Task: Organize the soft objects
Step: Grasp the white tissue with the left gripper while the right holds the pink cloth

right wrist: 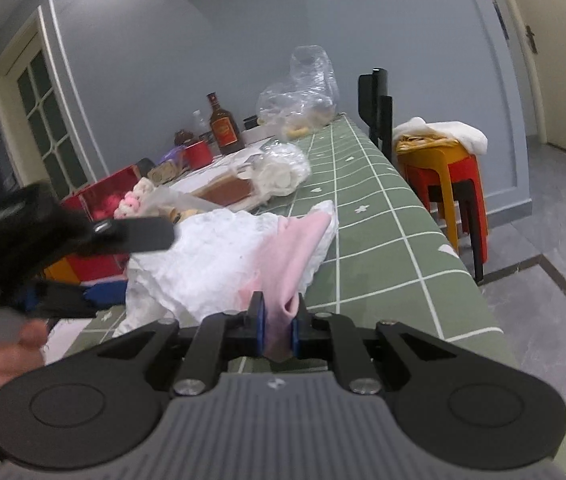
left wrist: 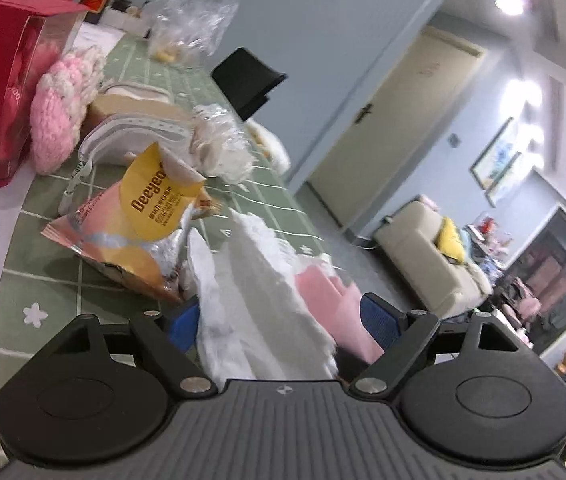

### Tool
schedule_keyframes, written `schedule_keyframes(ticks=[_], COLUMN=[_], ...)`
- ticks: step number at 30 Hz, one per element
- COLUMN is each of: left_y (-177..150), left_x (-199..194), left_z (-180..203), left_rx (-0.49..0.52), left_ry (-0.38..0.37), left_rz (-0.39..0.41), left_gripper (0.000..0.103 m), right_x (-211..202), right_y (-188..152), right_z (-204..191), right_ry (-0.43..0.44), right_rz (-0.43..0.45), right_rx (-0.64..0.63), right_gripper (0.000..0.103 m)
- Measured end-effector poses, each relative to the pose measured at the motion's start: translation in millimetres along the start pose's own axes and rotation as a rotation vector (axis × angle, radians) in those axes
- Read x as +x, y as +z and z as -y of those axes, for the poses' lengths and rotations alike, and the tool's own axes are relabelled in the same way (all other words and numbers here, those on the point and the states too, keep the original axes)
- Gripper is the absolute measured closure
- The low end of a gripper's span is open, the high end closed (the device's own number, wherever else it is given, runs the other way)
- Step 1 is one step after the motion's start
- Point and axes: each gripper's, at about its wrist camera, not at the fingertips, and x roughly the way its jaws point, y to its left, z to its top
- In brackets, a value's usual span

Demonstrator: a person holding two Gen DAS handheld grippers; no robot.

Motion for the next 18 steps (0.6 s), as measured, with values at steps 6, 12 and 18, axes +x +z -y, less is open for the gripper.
schedule_keyframes(ticks=[6, 12, 18], left_y=[2, -9, -7], left_x=[19, 3, -33], left_z=[-3, -1, -9], left_rx=[-0.051, 0.137, 0.163], left_ry=[0.122, 0.155, 0.215], left_rz=[-0.018, -0.011, -0.038], left_gripper=[0.050, 0.091, 0.093], right_x=[0, 0, -5], right_y=[0, 1, 2], right_z=[2, 5, 3], right_ry=[0.005, 0.009, -0.024], right_rz=[0.003, 0.008, 0.015], right_rx=[0.011, 0.078, 0.062], right_gripper=[0.092, 0.086, 0.078])
